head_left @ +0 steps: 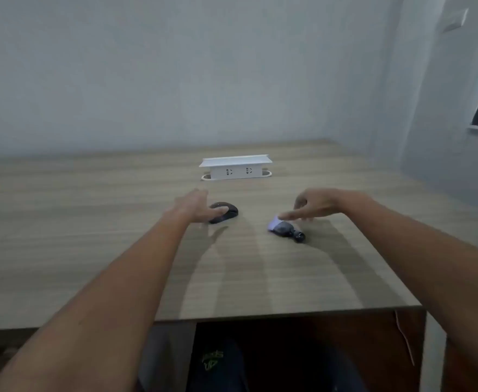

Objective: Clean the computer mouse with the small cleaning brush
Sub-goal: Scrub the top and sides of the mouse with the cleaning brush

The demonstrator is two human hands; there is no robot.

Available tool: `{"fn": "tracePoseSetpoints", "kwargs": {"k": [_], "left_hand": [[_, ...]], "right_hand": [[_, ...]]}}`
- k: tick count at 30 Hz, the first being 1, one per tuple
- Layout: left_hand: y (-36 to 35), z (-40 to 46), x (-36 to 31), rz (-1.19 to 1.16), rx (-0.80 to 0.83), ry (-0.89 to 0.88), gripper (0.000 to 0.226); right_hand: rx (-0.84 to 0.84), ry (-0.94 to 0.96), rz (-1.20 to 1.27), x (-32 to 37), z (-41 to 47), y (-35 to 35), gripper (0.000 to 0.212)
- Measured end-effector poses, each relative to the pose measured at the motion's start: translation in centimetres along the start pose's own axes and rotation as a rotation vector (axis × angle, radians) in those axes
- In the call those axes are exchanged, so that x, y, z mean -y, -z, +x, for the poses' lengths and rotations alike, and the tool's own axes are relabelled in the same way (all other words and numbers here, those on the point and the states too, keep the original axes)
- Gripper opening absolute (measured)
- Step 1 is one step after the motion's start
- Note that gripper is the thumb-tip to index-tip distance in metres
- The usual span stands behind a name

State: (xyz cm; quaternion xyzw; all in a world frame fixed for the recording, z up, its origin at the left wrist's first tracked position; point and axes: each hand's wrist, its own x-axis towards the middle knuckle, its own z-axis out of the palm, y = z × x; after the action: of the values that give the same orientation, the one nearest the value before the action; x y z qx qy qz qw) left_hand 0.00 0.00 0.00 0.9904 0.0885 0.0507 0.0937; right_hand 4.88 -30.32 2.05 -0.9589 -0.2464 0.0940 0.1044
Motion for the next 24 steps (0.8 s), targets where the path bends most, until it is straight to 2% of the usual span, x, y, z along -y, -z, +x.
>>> {"fn": "tracePoseSetpoints", "kwargs": {"k": [3, 5, 7, 11, 13, 18, 21, 24], "left_hand": [[-1.4, -0.2, 0.0, -0.047, -0.005, -0.028, 0.065], [-2.4, 0.1, -0.1, -0.101, -0.014, -0.03, 0.048], [-3.1, 0.6, -0.1, -0.161, -0.017, -0.019, 0.043], [-4.3, 1.2, 0.4, -0.274, -0.026, 0.039, 0.041], [-4.7, 1.5, 0.9, -0.313, -0.035, 0.054, 0.041], [-4.7, 1.9, 1.7, -0.415, -0.054, 0.039, 0.041], [-4.3, 1.9, 1.7, -0.448, -0.037, 0.002, 0.04], [-4.1, 2.2, 1.9, -0.547, 0.025, -0.028, 0.056]], "right_hand": [[0.093, -0.075, 0.038, -0.2, -0.2, -0.8, 0.07], [0.111, -0.086, 0.104, -0.3, 0.2, -1.4, 0.078], [0.15, -0.091, 0.156, -0.2, 0.7, -1.7, 0.076], [0.22, -0.087, 0.186, -0.1, 1.4, -1.7, 0.043], [0.234, -0.086, 0.215, -0.3, 1.8, -1.7, 0.034], [0.19, -0.042, 0.296, -1.4, 3.5, -1.3, 0.04], [0.127, 0.028, 0.381, -1.5, 4.4, -0.9, 0.027], [0.071, 0.072, 0.459, -1.0, 5.5, -0.2, 0.023]]}}
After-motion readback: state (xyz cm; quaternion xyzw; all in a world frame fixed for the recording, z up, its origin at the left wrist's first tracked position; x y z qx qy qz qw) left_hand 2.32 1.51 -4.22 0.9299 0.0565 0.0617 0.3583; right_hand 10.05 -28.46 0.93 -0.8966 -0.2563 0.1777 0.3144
